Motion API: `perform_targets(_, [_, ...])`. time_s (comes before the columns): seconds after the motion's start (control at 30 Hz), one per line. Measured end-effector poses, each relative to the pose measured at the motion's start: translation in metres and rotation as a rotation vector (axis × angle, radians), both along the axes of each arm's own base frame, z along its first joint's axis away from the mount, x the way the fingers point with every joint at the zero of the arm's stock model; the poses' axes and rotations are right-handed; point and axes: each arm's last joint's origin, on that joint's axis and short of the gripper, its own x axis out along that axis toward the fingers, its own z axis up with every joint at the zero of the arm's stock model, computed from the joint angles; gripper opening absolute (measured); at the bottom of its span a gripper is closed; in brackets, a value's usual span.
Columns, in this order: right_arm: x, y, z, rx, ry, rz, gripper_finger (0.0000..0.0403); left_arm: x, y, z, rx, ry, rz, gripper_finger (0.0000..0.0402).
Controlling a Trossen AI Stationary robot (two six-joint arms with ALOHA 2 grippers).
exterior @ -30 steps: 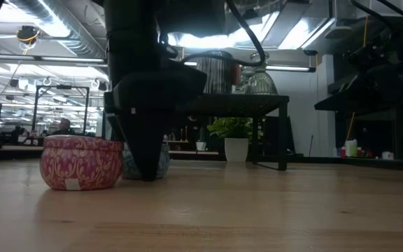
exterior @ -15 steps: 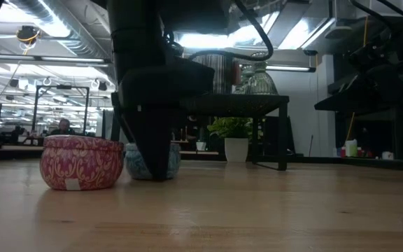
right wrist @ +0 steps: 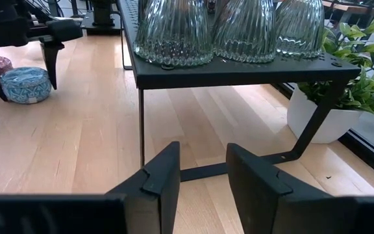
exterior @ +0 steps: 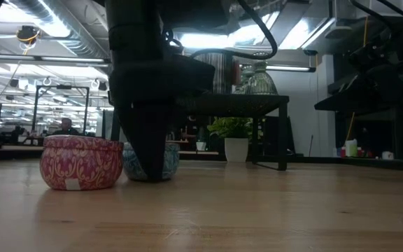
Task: Pick & Place candle stick holders
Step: Put the blue patterned scented candle aligned with the red patterned scented candle on the shelf
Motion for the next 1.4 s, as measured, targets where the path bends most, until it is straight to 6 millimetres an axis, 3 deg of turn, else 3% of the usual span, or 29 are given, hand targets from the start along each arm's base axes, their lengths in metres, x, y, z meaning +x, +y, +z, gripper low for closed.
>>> perform_targets(0.4, [0.000, 0.000, 0.000, 0.000, 0.000, 0.000, 0.0128, -0.004, -0.013, 0.001, 0.006, -0.002, -0.046, 0.0293])
perform_targets(1.07, [0.000, 0.000, 0.000, 0.000, -0.001, 0.000, 0.0128, -0.005, -0.012, 0.001, 0.014, 0.006, -0.045, 0.0293])
perform_targets(1.4, [0.000, 0.000, 0.000, 0.000, 0.000, 0.000, 0.0128, -0.011, -0.009, 0.030, 0.001, -0.045, -0.056, 0.0293])
